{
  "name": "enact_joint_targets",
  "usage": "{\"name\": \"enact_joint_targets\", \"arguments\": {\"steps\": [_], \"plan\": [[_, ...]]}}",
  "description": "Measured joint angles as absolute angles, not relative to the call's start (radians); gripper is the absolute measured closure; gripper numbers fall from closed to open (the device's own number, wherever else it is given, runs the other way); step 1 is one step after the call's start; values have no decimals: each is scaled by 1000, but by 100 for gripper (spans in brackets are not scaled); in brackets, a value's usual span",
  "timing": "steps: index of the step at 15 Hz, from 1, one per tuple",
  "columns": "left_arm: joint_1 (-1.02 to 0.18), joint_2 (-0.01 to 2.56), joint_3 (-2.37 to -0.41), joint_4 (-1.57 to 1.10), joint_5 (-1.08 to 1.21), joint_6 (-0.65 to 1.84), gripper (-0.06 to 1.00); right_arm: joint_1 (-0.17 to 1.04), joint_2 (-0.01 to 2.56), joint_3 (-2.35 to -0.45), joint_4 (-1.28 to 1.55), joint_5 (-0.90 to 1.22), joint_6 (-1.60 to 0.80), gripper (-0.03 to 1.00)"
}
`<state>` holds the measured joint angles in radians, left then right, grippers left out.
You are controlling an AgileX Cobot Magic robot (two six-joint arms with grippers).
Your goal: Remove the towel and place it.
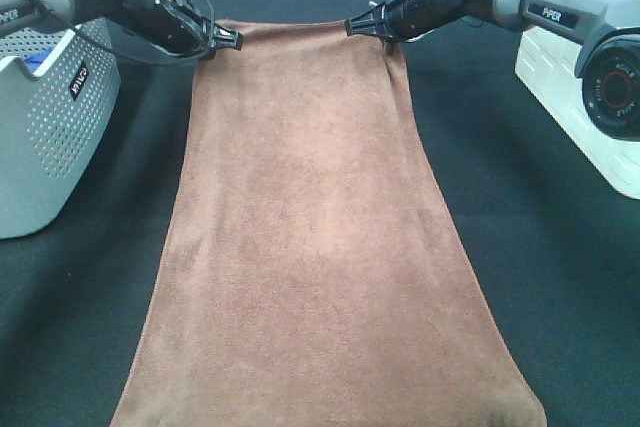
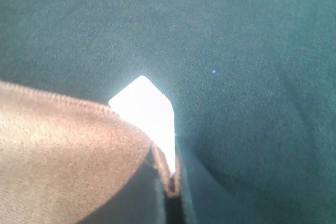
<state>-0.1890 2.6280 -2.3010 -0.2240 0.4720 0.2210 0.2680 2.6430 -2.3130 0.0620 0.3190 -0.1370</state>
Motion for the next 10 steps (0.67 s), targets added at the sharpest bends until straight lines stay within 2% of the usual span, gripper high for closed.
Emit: {"name": "enact_joint_targets", "arguments": {"steps": [3,5,6,9,10], "plan": [[-189,2648,-2301,-224,457,224,94,268,2682,-2314,69,306,-137,95],[-189,2657,-2301,-226,450,224,94,268,2700,-2314,73,289,-137,91],[-189,2659,-2301,-226,447,224,94,268,2700,-2314,74,280,-137,85],[-189,2661,-2301,-226,443,224,94,263,2700,-2316,57,255,-137,55],[-189,2662,-2301,-225,441,224,94,251,2700,-2316,56,261,-137,49]]}}
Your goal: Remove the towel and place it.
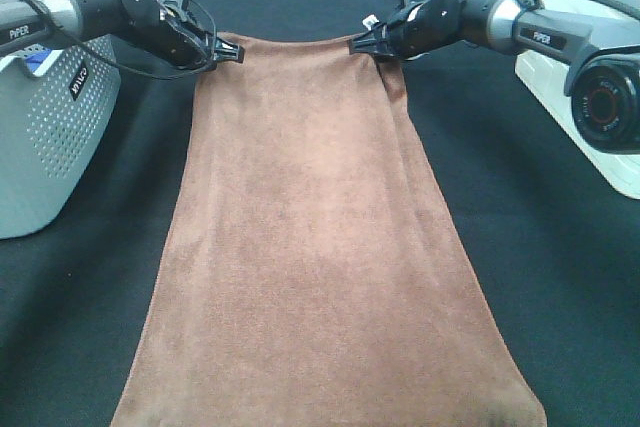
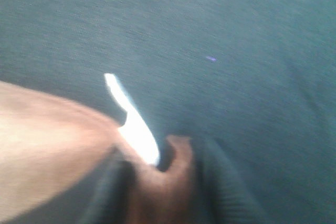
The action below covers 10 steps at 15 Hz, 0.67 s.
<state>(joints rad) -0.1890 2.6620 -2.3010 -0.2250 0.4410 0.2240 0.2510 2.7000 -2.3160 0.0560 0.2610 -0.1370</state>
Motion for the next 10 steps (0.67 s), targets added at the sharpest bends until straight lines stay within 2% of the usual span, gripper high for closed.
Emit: {"name": "enact_joint_targets", "arguments": {"steps": [5,10], "plan": [[-189,2663,-2301,-226,423,225,92,212,2700,-2316,76,269,-137,44],[-189,2663,-2301,-196,423,225,90,212,2700,-2316,248,315,-137,43]]}}
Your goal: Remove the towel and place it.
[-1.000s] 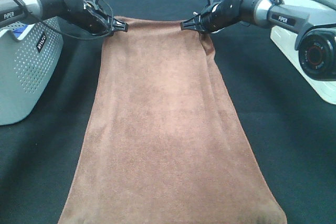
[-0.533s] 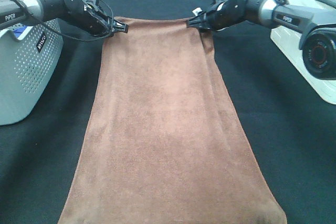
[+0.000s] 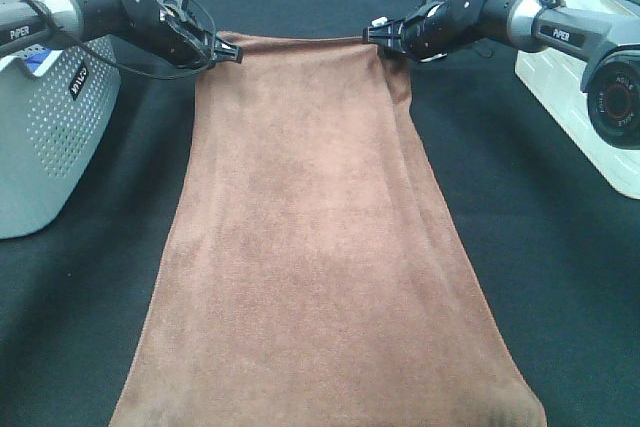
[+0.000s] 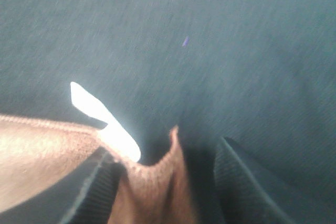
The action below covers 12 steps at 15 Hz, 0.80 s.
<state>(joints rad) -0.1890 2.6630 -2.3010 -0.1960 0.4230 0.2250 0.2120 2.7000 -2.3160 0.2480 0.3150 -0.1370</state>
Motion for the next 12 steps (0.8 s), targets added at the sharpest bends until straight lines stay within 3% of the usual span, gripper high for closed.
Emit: {"name": "enact_joint_targets", "arguments": {"steps": [9,12], "plan": [[-189,2663,-2301,-163,434,225,80,212,2700,-2316,248,490,-137,36],[-186,2663,-2301,-147,447,225,59,212,2700,-2316,152,371,-137,36]]}}
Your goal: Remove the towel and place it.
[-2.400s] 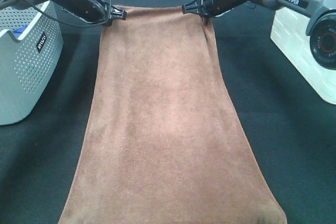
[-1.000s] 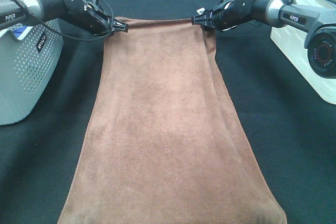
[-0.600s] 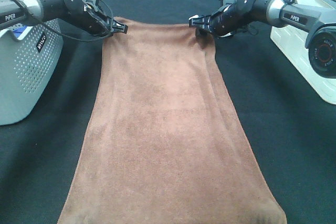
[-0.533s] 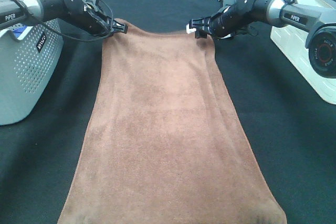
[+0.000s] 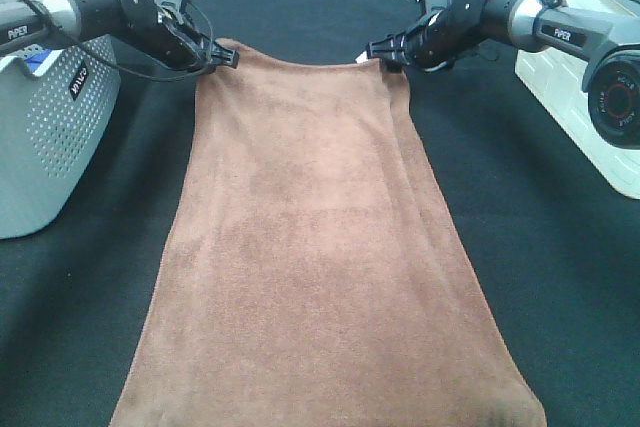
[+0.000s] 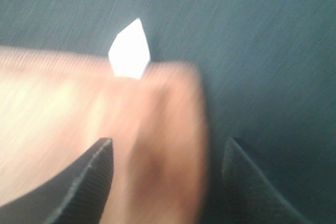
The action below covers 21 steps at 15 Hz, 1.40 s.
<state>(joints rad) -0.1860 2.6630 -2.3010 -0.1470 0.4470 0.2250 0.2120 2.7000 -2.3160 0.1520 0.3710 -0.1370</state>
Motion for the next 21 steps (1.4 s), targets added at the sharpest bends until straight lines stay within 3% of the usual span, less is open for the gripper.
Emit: {"name": "enact_joint_targets", "arguments": {"steps": [3,5,21], "plan": [[-186,2663,-2301,-125,447,207,34,212,2700,-2316,135,309,-137,36],[-186,2663,-2301,-104,448,168,26,212,2703,-2316,129,293,-137,36],[-186,2647,-2301,-112,457,148,24,185,2795,-2316,59,140,-117,36]]}}
